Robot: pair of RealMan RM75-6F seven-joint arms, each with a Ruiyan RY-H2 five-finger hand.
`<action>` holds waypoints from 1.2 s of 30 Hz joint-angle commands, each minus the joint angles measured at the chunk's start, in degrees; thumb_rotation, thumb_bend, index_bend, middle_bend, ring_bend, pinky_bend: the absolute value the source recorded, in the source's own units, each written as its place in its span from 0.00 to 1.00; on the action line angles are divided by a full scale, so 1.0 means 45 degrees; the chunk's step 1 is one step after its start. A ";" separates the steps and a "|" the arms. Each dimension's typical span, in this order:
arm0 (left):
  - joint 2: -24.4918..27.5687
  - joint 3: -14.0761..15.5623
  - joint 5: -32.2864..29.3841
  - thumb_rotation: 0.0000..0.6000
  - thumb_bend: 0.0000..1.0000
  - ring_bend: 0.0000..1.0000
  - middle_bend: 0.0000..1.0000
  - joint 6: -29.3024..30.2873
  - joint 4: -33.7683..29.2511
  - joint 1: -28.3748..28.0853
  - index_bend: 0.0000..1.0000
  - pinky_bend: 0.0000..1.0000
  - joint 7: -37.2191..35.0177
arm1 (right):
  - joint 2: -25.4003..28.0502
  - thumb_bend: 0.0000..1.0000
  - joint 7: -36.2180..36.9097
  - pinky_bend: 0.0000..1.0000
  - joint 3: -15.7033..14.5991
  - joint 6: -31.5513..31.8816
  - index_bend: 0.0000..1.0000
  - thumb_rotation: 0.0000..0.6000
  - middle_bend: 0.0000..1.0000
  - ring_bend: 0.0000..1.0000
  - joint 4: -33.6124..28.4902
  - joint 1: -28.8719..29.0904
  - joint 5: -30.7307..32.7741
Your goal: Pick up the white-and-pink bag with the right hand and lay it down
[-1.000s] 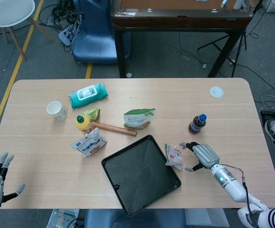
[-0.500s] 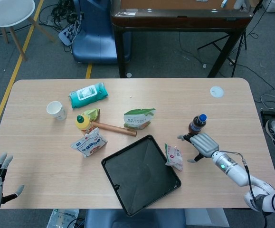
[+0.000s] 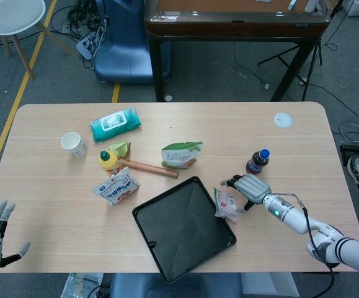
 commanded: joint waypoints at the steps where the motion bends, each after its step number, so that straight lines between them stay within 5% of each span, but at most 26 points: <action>1: 0.0016 -0.0008 0.0003 1.00 0.18 0.00 0.02 0.0032 -0.0016 0.0015 0.08 0.06 0.0008 | -0.0150 0.00 0.0229 0.37 -0.0178 0.0169 0.18 1.00 0.27 0.20 0.0176 0.0084 -0.0180; 17: 0.0013 0.0019 0.0082 1.00 0.18 0.00 0.01 -0.0023 -0.0148 -0.0010 0.08 0.06 0.0110 | -0.0190 0.00 0.1648 0.37 -0.1279 0.1698 0.18 1.00 0.27 0.20 0.0565 -0.0263 -0.0934; 36: 0.0036 0.0077 0.0129 1.00 0.18 0.00 0.01 -0.0036 -0.0312 0.0006 0.08 0.06 0.0294 | -0.0729 0.00 0.2419 0.35 -0.1347 0.2950 0.18 1.00 0.27 0.20 0.1019 -0.1259 -0.0416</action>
